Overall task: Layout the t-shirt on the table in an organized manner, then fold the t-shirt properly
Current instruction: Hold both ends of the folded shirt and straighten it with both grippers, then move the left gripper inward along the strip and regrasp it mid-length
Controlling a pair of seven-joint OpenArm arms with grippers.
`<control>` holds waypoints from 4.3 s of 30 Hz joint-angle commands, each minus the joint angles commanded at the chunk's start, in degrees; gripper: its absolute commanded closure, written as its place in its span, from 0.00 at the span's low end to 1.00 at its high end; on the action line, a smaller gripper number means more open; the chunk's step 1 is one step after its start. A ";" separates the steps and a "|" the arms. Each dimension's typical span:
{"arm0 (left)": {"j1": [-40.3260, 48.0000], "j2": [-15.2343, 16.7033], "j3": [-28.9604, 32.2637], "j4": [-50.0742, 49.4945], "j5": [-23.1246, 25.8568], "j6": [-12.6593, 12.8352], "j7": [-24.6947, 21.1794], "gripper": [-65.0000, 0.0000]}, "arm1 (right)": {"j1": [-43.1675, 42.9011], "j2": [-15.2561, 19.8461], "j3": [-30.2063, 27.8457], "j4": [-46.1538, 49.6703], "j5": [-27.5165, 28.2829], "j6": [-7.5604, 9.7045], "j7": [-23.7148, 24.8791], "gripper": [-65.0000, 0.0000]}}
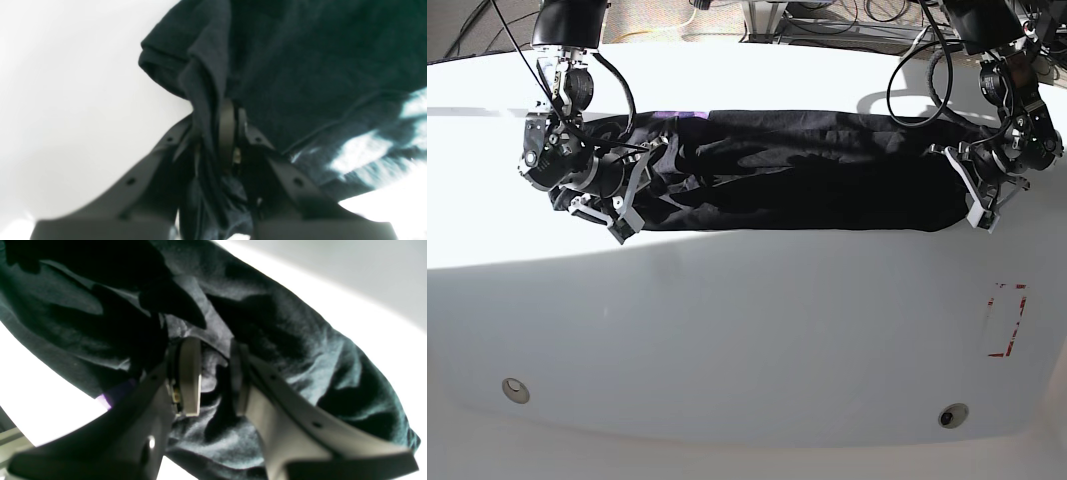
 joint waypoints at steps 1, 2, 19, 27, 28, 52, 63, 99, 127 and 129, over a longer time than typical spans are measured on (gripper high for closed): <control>-0.09 -0.09 0.79 1.32 -0.62 0.00 1.14 1.00 | 0.00 0.00 0.00 0.00 0.00 0.00 0.00 0.77; -0.18 -0.09 1.49 2.64 -1.23 0.00 2.02 1.00 | 0.09 0.00 0.00 0.00 0.00 0.00 0.00 0.77; -4.13 0.00 22.68 10.29 -9.85 0.00 4.13 1.00 | 0.35 -0.09 -0.09 0.00 0.00 0.00 0.00 0.77; -5.63 5.71 25.67 9.93 -12.13 0.00 4.22 1.00 | 0.35 -0.09 -0.09 0.00 0.00 0.00 0.00 0.77; -5.63 6.51 26.02 9.93 -12.13 0.00 4.22 1.00 | 0.35 -0.09 -0.09 0.00 0.00 0.00 0.00 0.77; -5.63 12.04 32.44 7.82 -12.13 0.00 4.22 0.67 | 0.18 -0.09 -0.18 0.00 0.44 0.00 0.00 0.77; -7.65 12.13 35.16 7.91 -18.99 0.00 8.88 0.32 | 0.18 -0.18 -0.35 0.00 0.53 0.00 0.00 0.77; -7.56 6.07 24.44 4.04 -3.69 0.00 5.19 0.50 | 0.18 -1.32 -0.35 0.00 0.53 0.00 -0.09 0.77; -7.56 6.15 40.97 2.29 5.63 0.00 2.29 0.84 | 0.18 -1.32 -0.35 0.00 0.35 0.00 -0.09 0.77; -7.65 6.15 42.81 3.25 4.75 0.00 2.29 0.84 | 0.18 -1.32 -0.35 0.00 0.35 0.00 -0.09 0.77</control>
